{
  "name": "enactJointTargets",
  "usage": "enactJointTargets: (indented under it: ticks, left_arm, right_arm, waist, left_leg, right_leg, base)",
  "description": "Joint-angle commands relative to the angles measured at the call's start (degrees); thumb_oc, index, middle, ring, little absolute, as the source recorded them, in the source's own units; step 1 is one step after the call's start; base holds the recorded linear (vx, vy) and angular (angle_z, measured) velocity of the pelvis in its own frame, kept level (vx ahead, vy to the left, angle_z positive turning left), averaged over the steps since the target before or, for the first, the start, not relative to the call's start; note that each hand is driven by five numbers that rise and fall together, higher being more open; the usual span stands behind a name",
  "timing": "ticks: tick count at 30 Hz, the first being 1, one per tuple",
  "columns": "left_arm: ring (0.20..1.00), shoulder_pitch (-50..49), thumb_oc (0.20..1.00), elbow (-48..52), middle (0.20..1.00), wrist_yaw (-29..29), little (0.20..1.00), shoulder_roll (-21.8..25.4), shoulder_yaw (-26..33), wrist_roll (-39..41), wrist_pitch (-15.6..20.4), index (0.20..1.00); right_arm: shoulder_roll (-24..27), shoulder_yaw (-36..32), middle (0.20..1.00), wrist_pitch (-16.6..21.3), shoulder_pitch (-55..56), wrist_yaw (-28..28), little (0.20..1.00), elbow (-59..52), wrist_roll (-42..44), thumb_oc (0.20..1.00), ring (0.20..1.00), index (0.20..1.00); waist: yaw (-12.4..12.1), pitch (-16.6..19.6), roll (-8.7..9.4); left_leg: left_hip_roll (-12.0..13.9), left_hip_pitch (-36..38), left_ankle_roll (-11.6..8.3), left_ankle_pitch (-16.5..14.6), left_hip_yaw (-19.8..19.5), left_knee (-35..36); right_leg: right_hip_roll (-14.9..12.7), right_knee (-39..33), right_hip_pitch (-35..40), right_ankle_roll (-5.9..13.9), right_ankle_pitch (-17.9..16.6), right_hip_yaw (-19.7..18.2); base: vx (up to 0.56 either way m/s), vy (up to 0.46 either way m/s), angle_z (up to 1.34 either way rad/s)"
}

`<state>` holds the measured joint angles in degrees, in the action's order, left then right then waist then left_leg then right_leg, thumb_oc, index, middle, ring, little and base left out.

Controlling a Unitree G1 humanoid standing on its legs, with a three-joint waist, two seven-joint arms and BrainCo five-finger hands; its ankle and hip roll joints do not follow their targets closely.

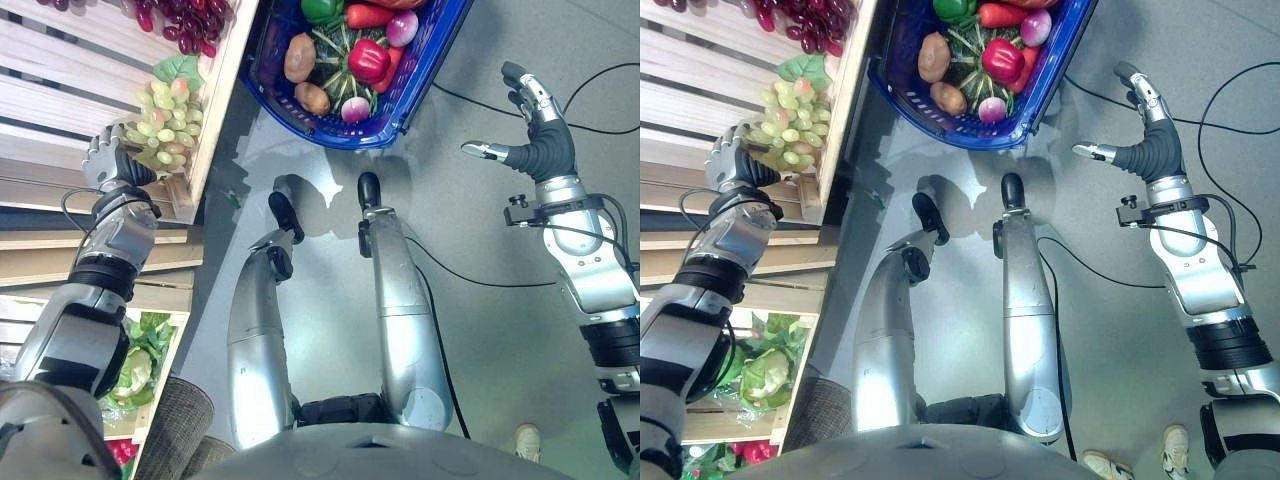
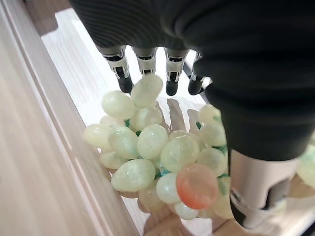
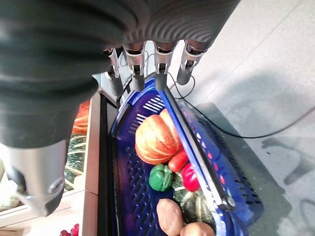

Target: Pick up fruits and vegetables into the basket

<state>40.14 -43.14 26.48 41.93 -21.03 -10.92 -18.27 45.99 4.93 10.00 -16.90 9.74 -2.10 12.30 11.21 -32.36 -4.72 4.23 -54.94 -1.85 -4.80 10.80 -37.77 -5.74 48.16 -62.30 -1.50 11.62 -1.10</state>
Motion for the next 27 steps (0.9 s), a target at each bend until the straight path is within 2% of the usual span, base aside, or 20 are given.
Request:
enactJointTargets:
  ticks: [1,2,3,4,10,18,24,27]
  left_arm:
    - [1.000,-1.3,1.000,-3.4,1.000,4.0,1.000,-0.4,2.8,4.9,2.2,1.000]
    - [1.000,-0.3,1.000,-3.4,1.000,4.5,1.000,-1.3,3.9,8.0,4.3,1.000]
    - [1.000,-0.1,1.000,-3.4,1.000,4.5,1.000,-1.5,4.1,8.6,4.7,1.000]
    - [1.000,0.4,1.000,-3.2,1.000,4.5,1.000,-2.3,5.3,12.2,7.2,1.000]
    - [1.000,0.7,1.000,-2.7,1.000,4.2,1.000,-4.2,7.5,19.9,13.1,1.000]
    - [1.000,1.3,1.000,-2.3,1.000,3.3,1.000,-5.8,8.1,25.3,13.8,1.000]
    - [1.000,2.2,1.000,-2.3,1.000,1.7,1.000,-5.9,7.6,25.9,13.6,1.000]
    - [1.000,3.2,1.000,-3.3,1.000,0.5,1.000,-5.8,5.5,18.8,8.4,1.000]
  right_arm:
    - [-0.1,-1.4,1.000,3.0,-0.3,1.9,1.000,-2.4,-0.1,1.000,1.000,1.000]
    - [-0.3,-0.8,1.000,2.6,-1.3,2.4,1.000,-2.2,-0.3,1.000,1.000,1.000]
    - [-0.4,-0.7,1.000,2.6,-1.5,2.5,1.000,-2.0,-0.3,1.000,1.000,1.000]
    - [-1.0,-0.5,1.000,2.4,-2.0,2.6,1.000,-1.9,-0.8,1.000,1.000,1.000]
    - [-1.7,0.2,1.000,1.8,-3.1,3.5,1.000,-1.4,-1.5,1.000,1.000,1.000]
    - [-1.9,0.2,1.000,1.0,-4.5,3.4,1.000,-1.1,-1.5,1.000,1.000,1.000]
    - [-2.0,0.5,1.000,1.1,-5.1,3.7,1.000,-0.8,-1.2,1.000,1.000,1.000]
    - [-1.7,0.6,1.000,1.0,-5.8,3.6,1.000,-0.5,-1.0,1.000,1.000,1.000]
  waist:
    - [1.1,2.6,0.83]
    - [1.0,2.6,0.94]
    - [1.0,2.6,0.96]
    - [0.9,2.6,1.08]
    - [0.7,2.6,1.30]
    - [0.7,2.6,1.54]
    - [0.8,2.6,1.62]
    - [1.0,2.6,1.55]
  left_leg:
    - [-1.4,-1.0,1.14,-4.2,2.1,-2.2]
    - [-1.4,-2.1,1.20,-4.4,1.8,-2.8]
    - [-1.4,-2.3,1.20,-4.4,1.8,-2.9]
    - [-1.4,-3.1,1.22,-4.5,1.6,-3.3]
    - [-1.5,-4.6,1.30,-4.7,1.2,-4.0]
    - [-1.4,-5.3,1.27,-4.8,1.2,-4.1]
    - [-1.5,-6.0,1.29,-4.8,1.2,-4.2]
    - [-1.5,-6.2,1.21,-4.8,1.3,-4.0]
  right_leg:
    - [2.1,-3.1,-0.7,3.25,-2.6,2.4]
    - [2.1,-2.4,-1.7,3.19,-2.4,2.4]
    - [2.2,-2.3,-1.8,3.18,-2.4,2.4]
    - [2.2,-1.9,-2.6,3.16,-2.4,2.4]
    - [2.5,-1.3,-3.7,3.09,-2.2,2.5]
    - [2.8,-1.3,-4.5,3.26,-2.4,2.4]
    - [3.1,-1.3,-5.1,3.26,-2.6,2.3]
    - [3.2,-1.6,-5.4,3.32,-2.8,2.2]
  base:
    - [0.00,0.000,0.00]
    - [0.00,0.000,0.00]
    - [0.00,-0.041,0.02]
    - [0.00,0.000,0.00]
    - [0.00,0.000,0.00]
    - [0.00,-0.002,-0.01]
    - [0.00,0.000,0.00]
    - [0.00,0.000,0.00]
